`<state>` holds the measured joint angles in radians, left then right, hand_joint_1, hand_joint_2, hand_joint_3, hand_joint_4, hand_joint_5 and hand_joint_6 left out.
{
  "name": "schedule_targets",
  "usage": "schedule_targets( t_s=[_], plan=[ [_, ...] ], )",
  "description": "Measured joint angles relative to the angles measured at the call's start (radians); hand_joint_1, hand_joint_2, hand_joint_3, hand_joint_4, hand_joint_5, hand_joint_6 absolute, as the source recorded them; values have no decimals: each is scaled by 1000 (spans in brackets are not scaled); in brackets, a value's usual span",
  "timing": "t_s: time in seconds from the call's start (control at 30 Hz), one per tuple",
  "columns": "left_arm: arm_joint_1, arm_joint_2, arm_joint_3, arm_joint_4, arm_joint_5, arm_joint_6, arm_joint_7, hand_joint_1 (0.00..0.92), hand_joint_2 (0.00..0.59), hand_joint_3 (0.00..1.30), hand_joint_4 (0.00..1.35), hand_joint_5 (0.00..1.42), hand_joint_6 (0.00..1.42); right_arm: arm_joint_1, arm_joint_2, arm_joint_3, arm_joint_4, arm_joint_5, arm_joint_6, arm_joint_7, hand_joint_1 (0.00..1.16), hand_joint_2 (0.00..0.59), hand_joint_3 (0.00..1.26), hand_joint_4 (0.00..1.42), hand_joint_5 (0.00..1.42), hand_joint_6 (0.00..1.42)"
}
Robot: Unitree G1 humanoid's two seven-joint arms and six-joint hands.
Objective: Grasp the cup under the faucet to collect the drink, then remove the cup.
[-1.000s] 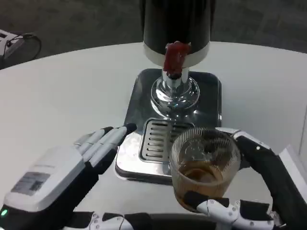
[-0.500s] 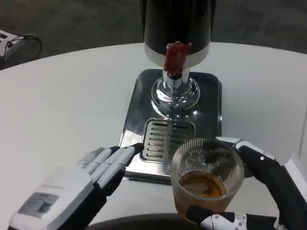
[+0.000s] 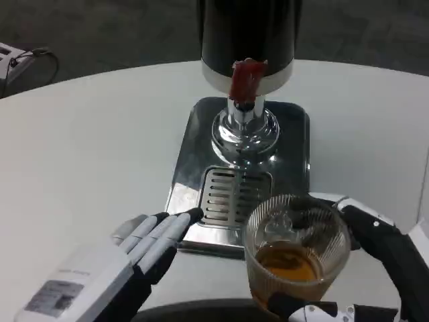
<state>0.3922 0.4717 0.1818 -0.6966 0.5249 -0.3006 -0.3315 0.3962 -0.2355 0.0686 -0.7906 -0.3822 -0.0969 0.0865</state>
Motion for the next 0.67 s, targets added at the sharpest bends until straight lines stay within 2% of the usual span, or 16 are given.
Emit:
schedule_targets(
  t_s=[0.23, 0.67],
  plan=[
    [19, -20, -8, -23, 13, 6, 0, 0, 76, 0, 0, 0, 0, 16, -1, -12, -3, 15, -15, 2, 872, 232, 709, 802, 961, 595],
    [50, -28, -11, -44, 29, 6, 0, 0, 76, 0, 0, 0, 0, 39, -1, -17, -9, 19, -29, 2, 879, 218, 724, 815, 973, 600]
  ],
)
